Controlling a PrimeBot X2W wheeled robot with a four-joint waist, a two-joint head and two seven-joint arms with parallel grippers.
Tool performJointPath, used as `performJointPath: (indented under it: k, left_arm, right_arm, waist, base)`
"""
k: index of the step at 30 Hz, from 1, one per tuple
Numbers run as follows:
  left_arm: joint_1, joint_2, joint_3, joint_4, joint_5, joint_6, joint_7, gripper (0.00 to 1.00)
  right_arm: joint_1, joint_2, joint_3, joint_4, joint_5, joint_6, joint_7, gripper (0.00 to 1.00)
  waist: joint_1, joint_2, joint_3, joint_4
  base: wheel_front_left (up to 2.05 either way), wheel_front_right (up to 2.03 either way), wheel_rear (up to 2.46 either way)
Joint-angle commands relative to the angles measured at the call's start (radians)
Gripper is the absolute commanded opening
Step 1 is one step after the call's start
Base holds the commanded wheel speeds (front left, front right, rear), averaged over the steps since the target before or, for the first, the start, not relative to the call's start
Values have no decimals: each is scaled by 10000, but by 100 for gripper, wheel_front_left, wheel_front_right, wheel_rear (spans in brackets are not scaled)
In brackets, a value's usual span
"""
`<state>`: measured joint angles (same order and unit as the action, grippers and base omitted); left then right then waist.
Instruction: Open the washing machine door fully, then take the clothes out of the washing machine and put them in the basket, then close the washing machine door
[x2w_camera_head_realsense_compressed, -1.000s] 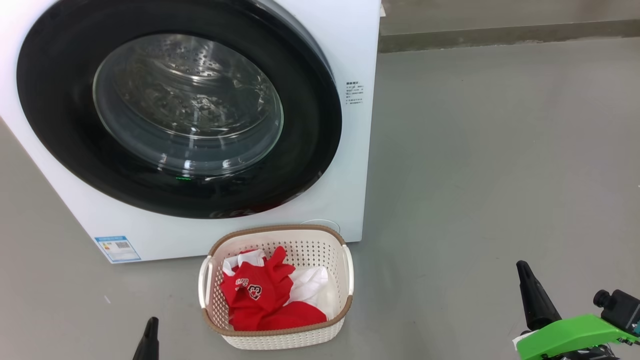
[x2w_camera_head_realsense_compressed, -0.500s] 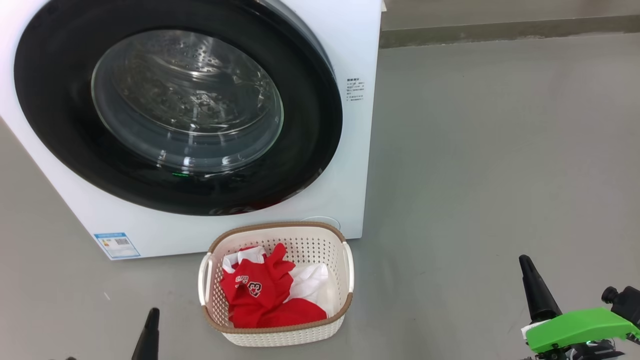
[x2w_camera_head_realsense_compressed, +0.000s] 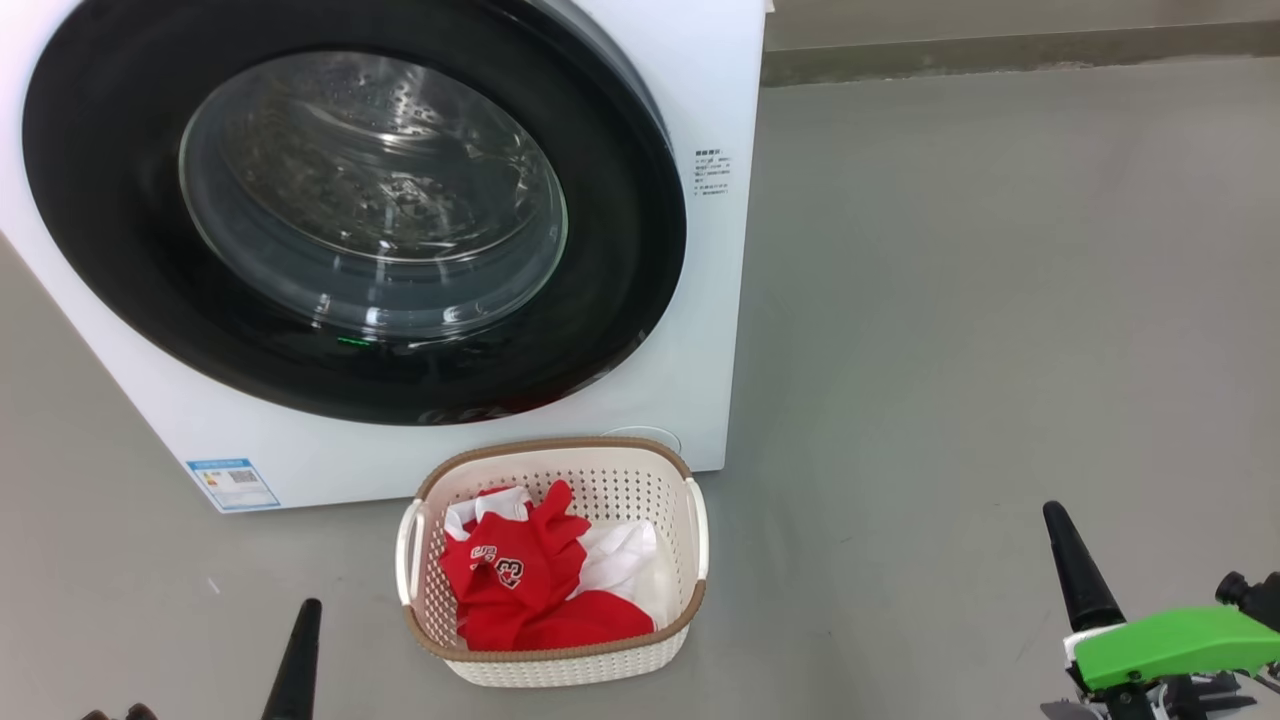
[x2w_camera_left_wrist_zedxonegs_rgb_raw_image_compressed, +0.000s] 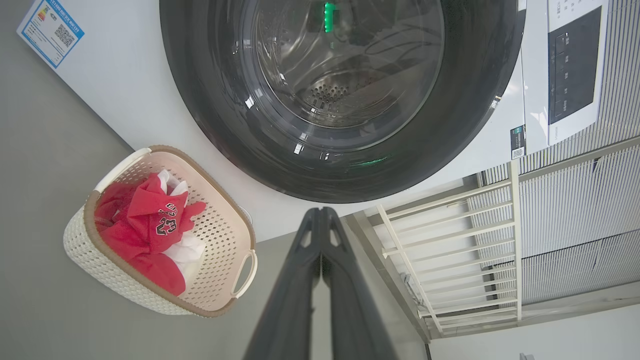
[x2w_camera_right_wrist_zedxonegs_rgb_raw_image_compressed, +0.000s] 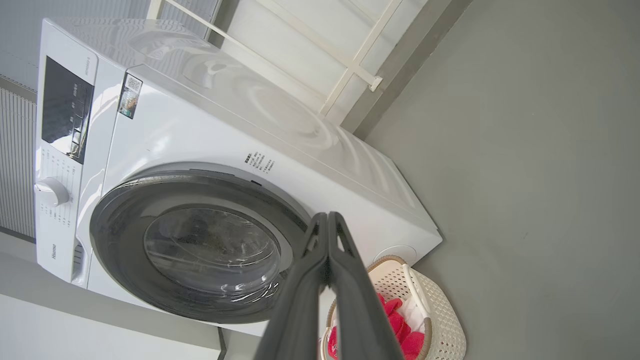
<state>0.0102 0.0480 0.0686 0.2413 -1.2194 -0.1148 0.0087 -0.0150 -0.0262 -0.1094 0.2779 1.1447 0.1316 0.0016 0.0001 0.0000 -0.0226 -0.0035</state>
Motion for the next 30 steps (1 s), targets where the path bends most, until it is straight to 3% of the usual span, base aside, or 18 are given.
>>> performJointPath:
  k: [1,30]
  left_arm:
    - [-486,65,288,-175,-241,-88,65,0]
    - [-1078,29,430,9,-3336,-148,899,0]
  right_arm:
    - [-553,-168,103,-302,361,1,89,0]
    - [-872,-229,-22,-327,3991,-8,960,0]
  waist:
    - [-1,0,8,2]
    - [-1,0,219,30]
  base:
    - [0,0,0]
    - [0,0,0]
